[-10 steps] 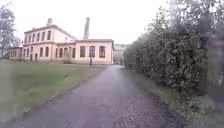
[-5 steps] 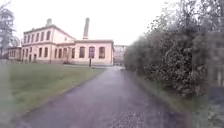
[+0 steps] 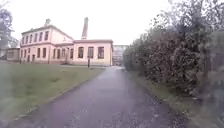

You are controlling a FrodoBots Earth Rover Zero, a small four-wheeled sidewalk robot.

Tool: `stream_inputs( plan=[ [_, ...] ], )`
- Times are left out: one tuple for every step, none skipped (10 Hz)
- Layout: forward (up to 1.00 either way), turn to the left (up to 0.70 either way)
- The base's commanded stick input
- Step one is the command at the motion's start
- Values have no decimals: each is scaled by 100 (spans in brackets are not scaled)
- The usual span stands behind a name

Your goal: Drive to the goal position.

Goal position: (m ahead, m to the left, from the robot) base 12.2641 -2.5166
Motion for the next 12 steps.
stream_inputs(
  plan=[
    [85, 3],
    [85, 3],
    [85, 3],
    [85, 3],
    [85, 7],
    [85, 19],
    [85, 30],
    [85, 34],
    [85, 33],
    [85, 7],
    [85, 0],
    [85, 0]
  ],
)
